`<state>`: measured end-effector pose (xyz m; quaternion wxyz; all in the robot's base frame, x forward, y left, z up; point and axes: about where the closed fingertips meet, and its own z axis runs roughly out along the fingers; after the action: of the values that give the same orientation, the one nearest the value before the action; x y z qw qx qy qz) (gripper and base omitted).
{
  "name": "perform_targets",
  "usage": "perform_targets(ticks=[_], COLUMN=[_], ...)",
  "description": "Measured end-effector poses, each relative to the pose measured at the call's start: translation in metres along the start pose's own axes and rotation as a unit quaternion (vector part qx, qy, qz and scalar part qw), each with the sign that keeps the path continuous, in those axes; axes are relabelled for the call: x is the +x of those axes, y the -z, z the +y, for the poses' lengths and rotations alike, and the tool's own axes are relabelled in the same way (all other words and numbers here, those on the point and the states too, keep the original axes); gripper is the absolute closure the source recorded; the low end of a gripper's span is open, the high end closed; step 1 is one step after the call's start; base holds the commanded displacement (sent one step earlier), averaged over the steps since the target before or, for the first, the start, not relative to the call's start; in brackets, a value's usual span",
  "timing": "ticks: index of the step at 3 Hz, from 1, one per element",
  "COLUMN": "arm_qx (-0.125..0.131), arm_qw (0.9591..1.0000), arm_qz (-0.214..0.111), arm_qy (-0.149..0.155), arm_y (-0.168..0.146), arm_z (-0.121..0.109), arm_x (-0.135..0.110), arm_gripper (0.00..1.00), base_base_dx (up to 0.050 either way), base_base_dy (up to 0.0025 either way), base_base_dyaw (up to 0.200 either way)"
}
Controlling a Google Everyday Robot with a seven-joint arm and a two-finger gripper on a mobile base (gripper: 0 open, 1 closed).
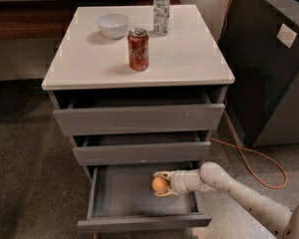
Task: Pick orange from bottom drawer and place on counter
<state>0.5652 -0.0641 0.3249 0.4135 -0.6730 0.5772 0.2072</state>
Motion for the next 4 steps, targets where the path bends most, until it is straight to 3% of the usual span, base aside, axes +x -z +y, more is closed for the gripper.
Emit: perform_targets(ticks=[2,3,4], arm_qx=[0.008,0.008,0.001], arm_qw=[0.9986,0.9986,0.9993], arm_qz=[0.0,0.0,0.016], arm_qy=[0.051,0.051,0.033], arm_y=[0.063,0.063,0.079], arm_z=[0.004,0.004,0.005], arm_x=[-0.05,-0.05,-0.069], arm_gripper=[1.0,1.0,1.0], base_base_dx=[0.0,0.0,0.0], base_base_dy=[0.0,0.0,0.0], base_base_dyaw=[0.0,0.0,0.0])
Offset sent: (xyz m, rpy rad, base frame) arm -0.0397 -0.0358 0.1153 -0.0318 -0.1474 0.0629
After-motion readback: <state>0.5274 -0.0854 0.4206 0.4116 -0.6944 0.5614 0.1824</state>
